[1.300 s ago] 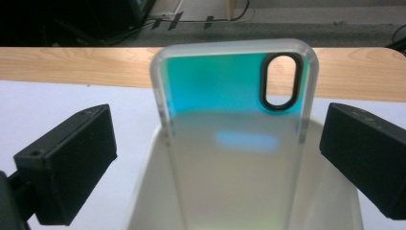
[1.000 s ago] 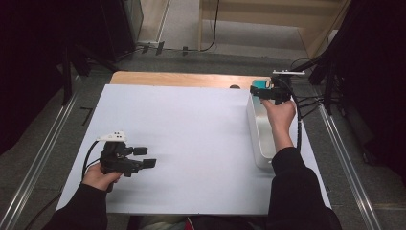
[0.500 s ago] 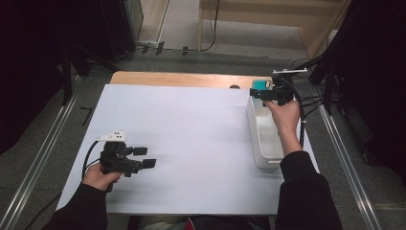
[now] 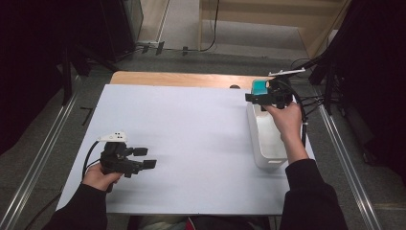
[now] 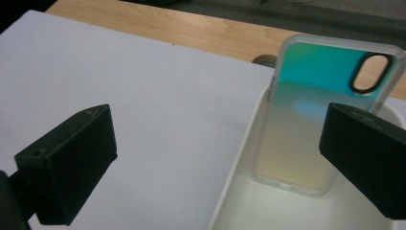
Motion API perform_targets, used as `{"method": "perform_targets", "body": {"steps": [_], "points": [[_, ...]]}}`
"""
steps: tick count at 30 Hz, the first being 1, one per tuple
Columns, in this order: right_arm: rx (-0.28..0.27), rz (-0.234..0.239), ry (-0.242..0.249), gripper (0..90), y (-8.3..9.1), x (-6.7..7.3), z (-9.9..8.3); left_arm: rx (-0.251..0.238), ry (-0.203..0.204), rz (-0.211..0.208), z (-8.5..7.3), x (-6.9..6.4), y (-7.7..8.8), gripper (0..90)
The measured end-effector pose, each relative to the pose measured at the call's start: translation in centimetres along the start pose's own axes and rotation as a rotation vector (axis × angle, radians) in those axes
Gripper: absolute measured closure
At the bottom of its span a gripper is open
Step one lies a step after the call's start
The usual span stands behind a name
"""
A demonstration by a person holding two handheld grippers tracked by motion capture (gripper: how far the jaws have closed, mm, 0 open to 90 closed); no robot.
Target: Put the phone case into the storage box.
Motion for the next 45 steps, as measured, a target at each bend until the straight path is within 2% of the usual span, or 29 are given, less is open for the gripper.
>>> {"method": "perform_targets", "body": {"steps": [4,8,11,14,17,18,19,20,25,27,41,43,45], "points": [[-0.012,0.031,0.043,0.0,0.5,1.0,-0.1,-0.001,0.002,0.003,0.0,0.0,0.0,25.6],[-0.007,0.060,0.055,0.0,0.7,1.8,-0.7,0.000,-0.001,0.002,0.0,0.0,0.0,25.6],[0.009,0.064,0.072,0.0,0.6,2.1,-1.3,0.002,0.003,0.001,0.0,0.0,-0.1,25.6],[-0.006,0.079,0.090,0.0,0.6,2.2,-1.7,0.000,0.004,0.002,0.0,0.0,0.0,25.6],[-0.021,0.059,0.128,0.0,0.7,2.3,-2.2,0.000,0.003,0.003,0.0,0.0,-0.1,25.6],[-0.019,0.063,0.121,0.2,0.8,2.4,-2.4,0.000,0.003,0.003,0.0,0.0,-0.1,25.6],[-0.025,0.065,0.126,5.4,0.9,2.5,-2.4,-0.001,0.004,0.002,0.0,0.0,-0.1,25.6],[-0.024,0.067,0.125,6.4,1.0,2.6,-2.6,-0.002,0.003,0.002,0.0,0.0,-0.1,25.6],[-0.025,0.086,0.134,6.5,1.2,3.0,-3.2,-0.002,0.002,0.003,0.1,0.0,0.0,25.6],[-0.017,0.084,0.158,6.5,1.1,3.3,-3.4,-0.001,0.001,0.002,0.1,0.0,-0.1,25.7],[0.003,0.174,0.277,6.6,1.5,6.8,-4.8,0.000,-0.008,-0.003,0.1,-0.1,0.0,25.6],[0.011,0.173,0.293,11.9,1.5,7.2,-5.0,-0.001,-0.008,-0.002,0.1,-0.1,0.0,25.6],[0.016,0.169,0.308,13.5,1.5,7.5,-5.3,0.000,-0.009,-0.003,0.1,-0.1,0.1,25.6]]}}
Point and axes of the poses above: each handheld gripper's, and its own axes: y roughly backward along the jaws, z roughly out of its top, x roughly to its left, the point moved 6 cm from there along -y, roughly forward along the jaws, and after that the axes turned 15 degrees about x, right-handed, at the moved point
